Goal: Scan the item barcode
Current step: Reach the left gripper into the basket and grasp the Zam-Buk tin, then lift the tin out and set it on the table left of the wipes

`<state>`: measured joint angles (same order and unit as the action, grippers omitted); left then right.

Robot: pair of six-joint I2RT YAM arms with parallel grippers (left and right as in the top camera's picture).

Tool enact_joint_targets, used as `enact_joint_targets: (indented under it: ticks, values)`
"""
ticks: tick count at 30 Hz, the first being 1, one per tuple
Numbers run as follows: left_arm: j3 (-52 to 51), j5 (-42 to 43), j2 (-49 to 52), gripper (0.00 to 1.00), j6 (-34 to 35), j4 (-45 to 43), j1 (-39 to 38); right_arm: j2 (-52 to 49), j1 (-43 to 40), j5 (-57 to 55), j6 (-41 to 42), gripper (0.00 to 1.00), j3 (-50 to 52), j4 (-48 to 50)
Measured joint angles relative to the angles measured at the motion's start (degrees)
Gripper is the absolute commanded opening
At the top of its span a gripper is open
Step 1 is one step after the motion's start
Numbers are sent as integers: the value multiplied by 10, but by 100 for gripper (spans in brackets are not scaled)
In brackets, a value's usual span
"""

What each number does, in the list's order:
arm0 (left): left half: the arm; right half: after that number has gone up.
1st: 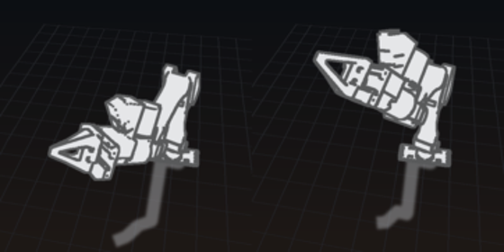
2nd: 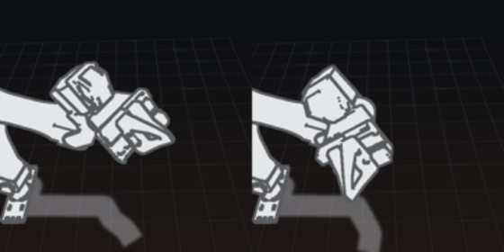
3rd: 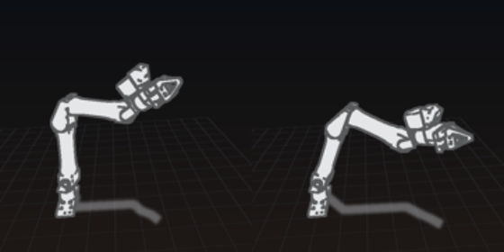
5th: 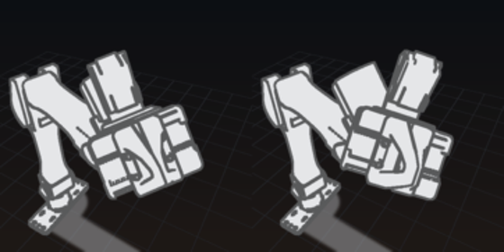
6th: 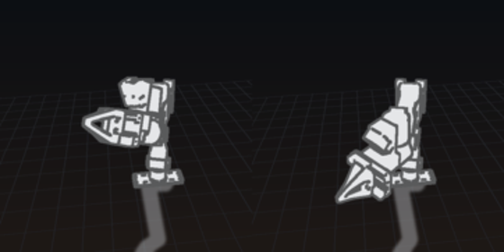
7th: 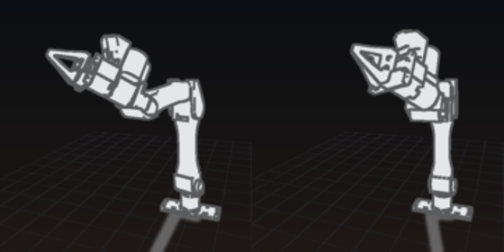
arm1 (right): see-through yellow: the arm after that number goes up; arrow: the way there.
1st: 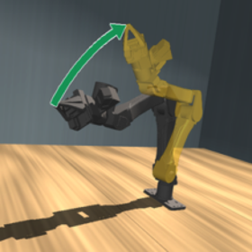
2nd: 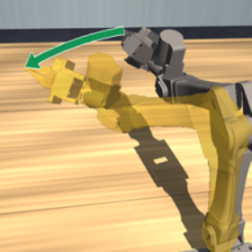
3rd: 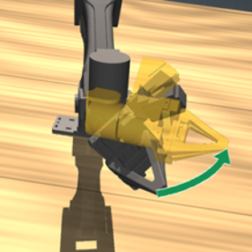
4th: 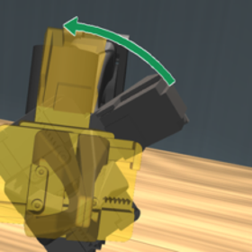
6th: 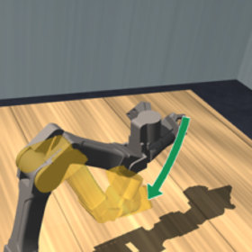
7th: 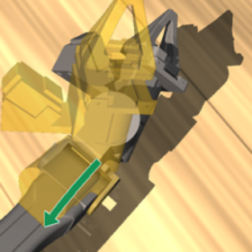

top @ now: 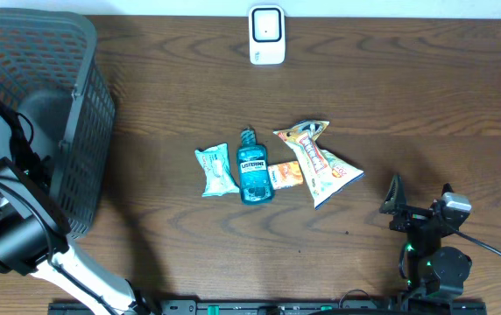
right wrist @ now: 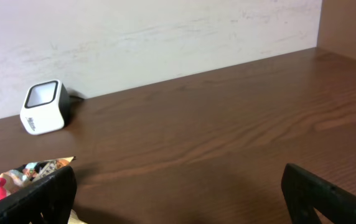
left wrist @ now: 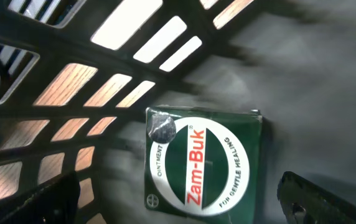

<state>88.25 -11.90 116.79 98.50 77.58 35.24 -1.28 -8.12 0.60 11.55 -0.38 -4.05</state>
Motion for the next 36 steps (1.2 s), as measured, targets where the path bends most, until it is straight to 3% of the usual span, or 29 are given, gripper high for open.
enact_joint_targets:
  ticks: [16, 27, 36]
  values:
    - [-126, -20, -48, 100, -69, -183, 0, 0, 0, 0, 0, 99, 0, 0]
    - [-184, -28, -76, 95, -75, -275, -1, 0, 0, 0, 0, 99, 0, 0]
    - [-205, -40, -87, 54, -97, -307, -1, 0, 0, 0, 0, 99, 0, 0]
